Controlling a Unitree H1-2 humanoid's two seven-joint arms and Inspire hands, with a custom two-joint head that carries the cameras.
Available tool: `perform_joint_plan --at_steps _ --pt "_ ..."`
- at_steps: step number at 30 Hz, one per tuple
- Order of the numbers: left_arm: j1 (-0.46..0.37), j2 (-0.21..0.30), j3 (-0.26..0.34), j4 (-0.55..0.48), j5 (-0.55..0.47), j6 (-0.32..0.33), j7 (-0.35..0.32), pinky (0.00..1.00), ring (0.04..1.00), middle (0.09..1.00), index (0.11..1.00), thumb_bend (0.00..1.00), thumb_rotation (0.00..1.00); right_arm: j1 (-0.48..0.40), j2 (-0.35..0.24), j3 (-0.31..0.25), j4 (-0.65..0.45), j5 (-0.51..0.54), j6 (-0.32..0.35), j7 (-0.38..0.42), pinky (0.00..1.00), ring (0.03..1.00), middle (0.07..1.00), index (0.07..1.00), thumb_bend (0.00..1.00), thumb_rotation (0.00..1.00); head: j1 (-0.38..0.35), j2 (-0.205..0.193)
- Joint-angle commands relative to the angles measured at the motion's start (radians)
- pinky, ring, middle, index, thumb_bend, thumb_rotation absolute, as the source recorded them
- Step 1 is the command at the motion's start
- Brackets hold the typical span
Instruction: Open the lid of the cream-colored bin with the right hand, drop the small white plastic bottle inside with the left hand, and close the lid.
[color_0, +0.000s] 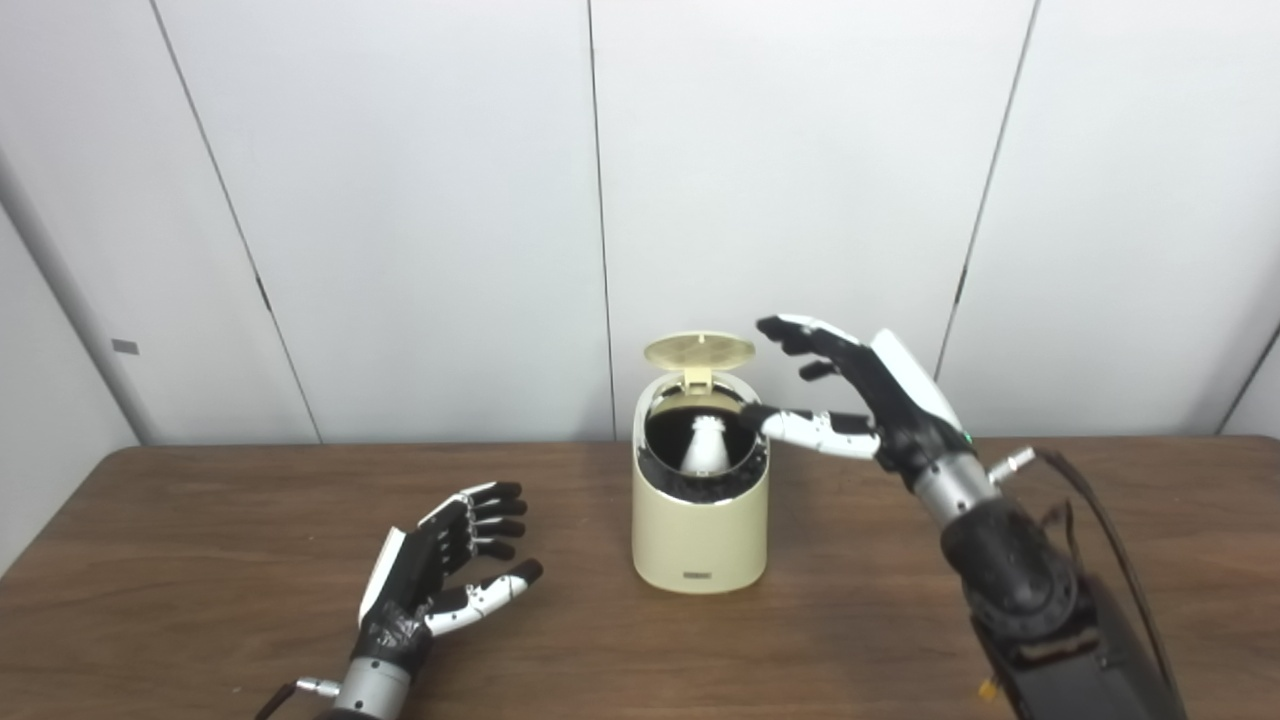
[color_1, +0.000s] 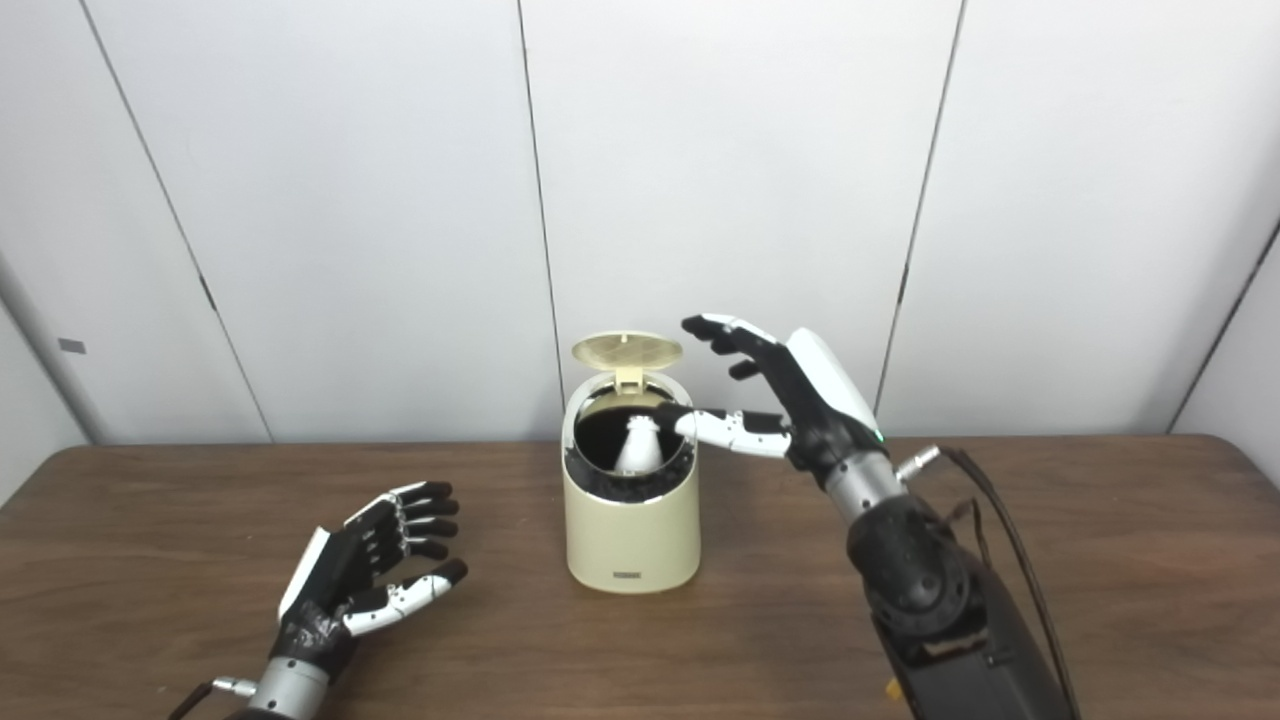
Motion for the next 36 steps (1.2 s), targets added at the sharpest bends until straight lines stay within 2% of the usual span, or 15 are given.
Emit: perform_joint_plan --at_steps 1,5,12,18,22,27,36 --pt "0.013 -0.008 -0.004 0.023 0.005 -0.031 0.004 0.62 0.69 0.737 0.762 0.65 0.03 -0.083 -0.028 0.012 -0.032 -0.025 0.005 0.034 0.82 0.887 0.869 0.852 0.61 0.69 0.001 -0.001" --pt "0.023 -0.015 -0.004 0.016 0.001 -0.025 0.003 0.62 0.693 0.743 0.766 0.65 0.0 -0.14 -0.039 0.047 -0.009 -0.067 0.002 0.065 0.76 0.854 0.851 0.829 0.64 0.65 0.006 -0.002" --pt "0.026 -0.021 -0.008 0.011 0.012 -0.023 0.005 0.61 0.689 0.74 0.76 0.65 0.01 -0.183 -0.052 0.083 -0.014 -0.103 0.031 0.137 0.79 0.892 0.895 0.859 0.65 0.67 0.018 0.004" --pt "0.025 -0.025 -0.006 0.005 0.01 -0.015 0.001 0.62 0.695 0.743 0.75 0.65 0.0 -0.204 -0.055 0.098 -0.023 -0.121 0.035 0.176 0.78 0.892 0.884 0.848 0.66 0.68 0.023 0.011" --pt "0.02 -0.027 -0.002 0.014 0.014 -0.025 0.005 0.62 0.693 0.742 0.751 0.64 0.01 -0.207 -0.054 0.093 -0.021 -0.113 0.019 0.18 0.77 0.874 0.835 0.794 0.69 0.68 0.029 0.015" --pt "0.025 -0.031 0.0 0.003 0.007 -0.008 0.0 0.63 0.705 0.748 0.754 0.64 0.0 -0.205 -0.059 0.092 -0.022 -0.109 0.007 0.18 0.73 0.837 0.769 0.719 0.66 0.62 0.03 0.021" --pt "0.033 -0.04 -0.001 -0.014 0.011 0.007 0.003 0.61 0.692 0.744 0.753 0.64 0.01 -0.194 -0.09 0.1 -0.05 -0.133 -0.026 0.178 0.69 0.792 0.701 0.661 0.65 0.61 0.036 0.037"
